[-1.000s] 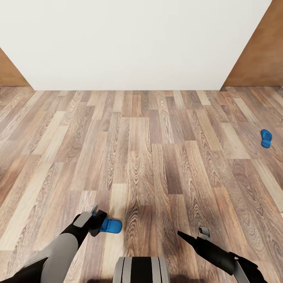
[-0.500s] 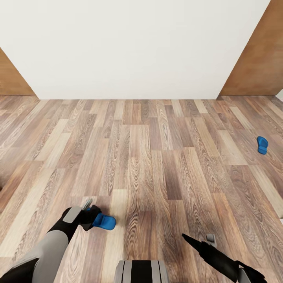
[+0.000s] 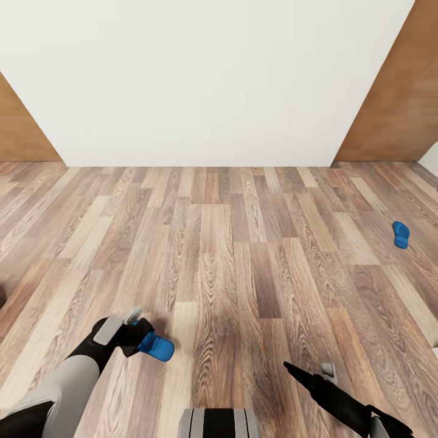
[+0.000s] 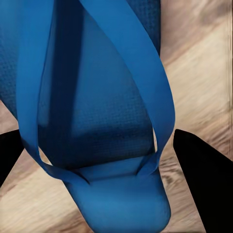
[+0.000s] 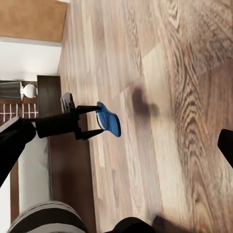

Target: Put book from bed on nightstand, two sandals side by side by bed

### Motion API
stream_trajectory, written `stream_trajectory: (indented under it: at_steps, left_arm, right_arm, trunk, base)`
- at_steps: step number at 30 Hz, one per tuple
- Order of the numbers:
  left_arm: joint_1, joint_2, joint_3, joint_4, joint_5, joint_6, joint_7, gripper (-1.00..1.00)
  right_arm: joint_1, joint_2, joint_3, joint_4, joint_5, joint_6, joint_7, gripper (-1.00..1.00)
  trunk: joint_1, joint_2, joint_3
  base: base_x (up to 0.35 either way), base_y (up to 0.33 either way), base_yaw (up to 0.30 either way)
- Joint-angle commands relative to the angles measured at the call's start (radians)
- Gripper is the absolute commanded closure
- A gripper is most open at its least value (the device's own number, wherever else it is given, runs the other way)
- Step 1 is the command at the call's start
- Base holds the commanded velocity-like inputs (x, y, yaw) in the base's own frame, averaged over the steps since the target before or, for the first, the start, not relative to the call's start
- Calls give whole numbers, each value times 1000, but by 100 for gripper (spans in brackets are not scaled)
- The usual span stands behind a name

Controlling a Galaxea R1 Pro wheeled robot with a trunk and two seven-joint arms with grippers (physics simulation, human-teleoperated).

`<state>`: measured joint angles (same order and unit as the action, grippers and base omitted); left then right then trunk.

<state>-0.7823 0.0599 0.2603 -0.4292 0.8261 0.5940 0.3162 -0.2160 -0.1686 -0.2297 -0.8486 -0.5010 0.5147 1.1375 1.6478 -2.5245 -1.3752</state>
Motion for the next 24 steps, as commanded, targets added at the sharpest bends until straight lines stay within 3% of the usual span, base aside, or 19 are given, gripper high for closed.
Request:
stream_trajectory:
  at_steps: [1,12,20,24]
  left_arm:
    - [0,0,1,-2,10,5,9,100]
    - [4,2,-10,1,8,96,9,100]
    - [7,6,-11,0,7,158,9,100]
    - [7,8,-31,0,7,176,9,100]
  right_arm:
    - [0,0,0,0,-5,8,1,-100]
    - [0,1,0,0,-5,8,-1,-100]
    - [0,3,5,0,-6,8,-39,-100]
    - [0,4,11,-1,-5,7,-56,-100]
  trunk:
    - [-1,0,3]
    - [-6,3,46]
    - [-9,4,77]
    - [-11,5,92]
  base:
    - [0,0,0]
    - [0,0,0]
    - [0,0,0]
    - [0,0,0]
